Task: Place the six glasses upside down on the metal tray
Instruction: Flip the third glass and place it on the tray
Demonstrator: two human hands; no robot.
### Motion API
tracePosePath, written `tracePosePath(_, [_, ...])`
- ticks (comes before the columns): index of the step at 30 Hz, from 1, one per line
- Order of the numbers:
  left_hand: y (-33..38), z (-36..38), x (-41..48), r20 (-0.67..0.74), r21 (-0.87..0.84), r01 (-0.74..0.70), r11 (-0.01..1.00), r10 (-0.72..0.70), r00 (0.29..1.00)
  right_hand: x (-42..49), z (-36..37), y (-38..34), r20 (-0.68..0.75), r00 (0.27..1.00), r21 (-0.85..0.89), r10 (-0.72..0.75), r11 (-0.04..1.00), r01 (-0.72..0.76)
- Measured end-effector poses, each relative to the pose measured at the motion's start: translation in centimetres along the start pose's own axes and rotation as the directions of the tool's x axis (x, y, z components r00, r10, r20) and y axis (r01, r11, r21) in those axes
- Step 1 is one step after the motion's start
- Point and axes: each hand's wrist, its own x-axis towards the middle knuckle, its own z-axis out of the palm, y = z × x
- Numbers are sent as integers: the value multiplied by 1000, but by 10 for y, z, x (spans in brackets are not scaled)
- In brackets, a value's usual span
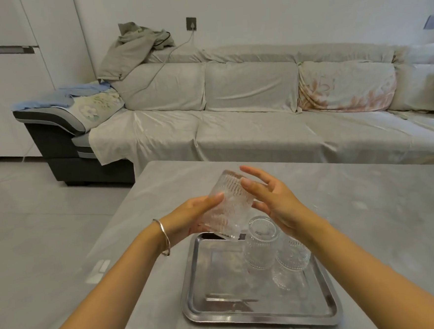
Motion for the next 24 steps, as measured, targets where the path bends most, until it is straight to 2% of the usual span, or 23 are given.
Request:
tracePosePath(3, [-2, 0, -1, 46, 49, -25, 998, 23, 999, -1, 7, -1, 75, 997, -64, -13, 998, 18])
tracePosePath(7, [-15, -3, -1, -34, 29, -95, 995, 96, 995, 0, 3, 0, 115, 993, -151, -42, 987, 59])
tracePosePath(9, [-22, -4, 1, -147, 9, -127, 992, 127, 981, 0, -6, 4, 93, 994, -214, -53, 974, 72])
tracePosePath(13, [-37, -10, 7, -380, 70, -167, 983, 181, 907, -3, -38, 22, 10, 997, -419, -82, 904, 79])
tracePosePath(18, [-72, -4, 18, -424, 187, -158, 970, 224, 877, -14, -73, 58, -86, 993, -646, -75, 764, 2])
tracePosePath(24, [-108, 9, 34, -450, 167, -120, 979, 184, 874, -26, -90, 81, -142, 987, -702, -80, 711, -43])
